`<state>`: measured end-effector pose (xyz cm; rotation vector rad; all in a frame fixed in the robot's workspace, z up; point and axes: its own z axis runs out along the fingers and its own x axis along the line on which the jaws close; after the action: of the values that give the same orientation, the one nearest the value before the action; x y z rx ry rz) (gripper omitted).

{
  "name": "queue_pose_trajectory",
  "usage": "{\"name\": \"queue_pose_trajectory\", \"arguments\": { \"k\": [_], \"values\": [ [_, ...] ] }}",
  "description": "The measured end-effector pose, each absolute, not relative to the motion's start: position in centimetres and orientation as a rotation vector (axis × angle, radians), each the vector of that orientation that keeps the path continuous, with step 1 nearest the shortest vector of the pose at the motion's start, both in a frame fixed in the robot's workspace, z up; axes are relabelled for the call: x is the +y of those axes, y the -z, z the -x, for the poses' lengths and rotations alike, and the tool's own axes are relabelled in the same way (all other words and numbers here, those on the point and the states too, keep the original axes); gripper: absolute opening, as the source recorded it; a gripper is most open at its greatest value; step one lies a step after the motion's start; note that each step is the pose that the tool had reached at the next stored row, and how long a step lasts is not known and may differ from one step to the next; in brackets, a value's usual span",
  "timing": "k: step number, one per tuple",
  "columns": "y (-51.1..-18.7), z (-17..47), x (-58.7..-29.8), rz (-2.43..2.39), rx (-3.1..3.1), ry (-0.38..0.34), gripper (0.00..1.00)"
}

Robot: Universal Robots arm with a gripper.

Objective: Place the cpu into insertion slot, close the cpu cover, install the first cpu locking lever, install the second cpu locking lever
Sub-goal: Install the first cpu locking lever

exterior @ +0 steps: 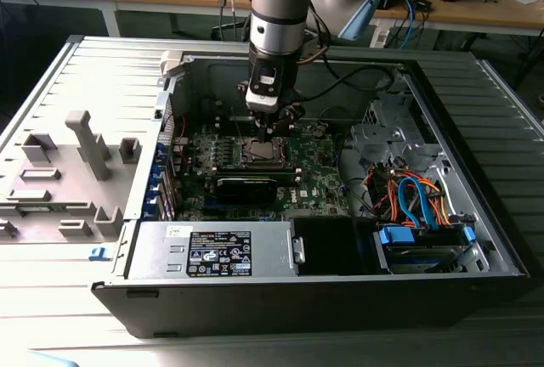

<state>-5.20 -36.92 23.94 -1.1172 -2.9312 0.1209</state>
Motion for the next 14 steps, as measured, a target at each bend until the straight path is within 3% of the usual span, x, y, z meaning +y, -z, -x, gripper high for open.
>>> {"name": "queue_pose_trajectory", "arguments": {
  "k": [14],
  "values": [
    [-23.94, 5.20, -36.92, 0.927, -3.002, -0.121, 0.11]
  ]
}}
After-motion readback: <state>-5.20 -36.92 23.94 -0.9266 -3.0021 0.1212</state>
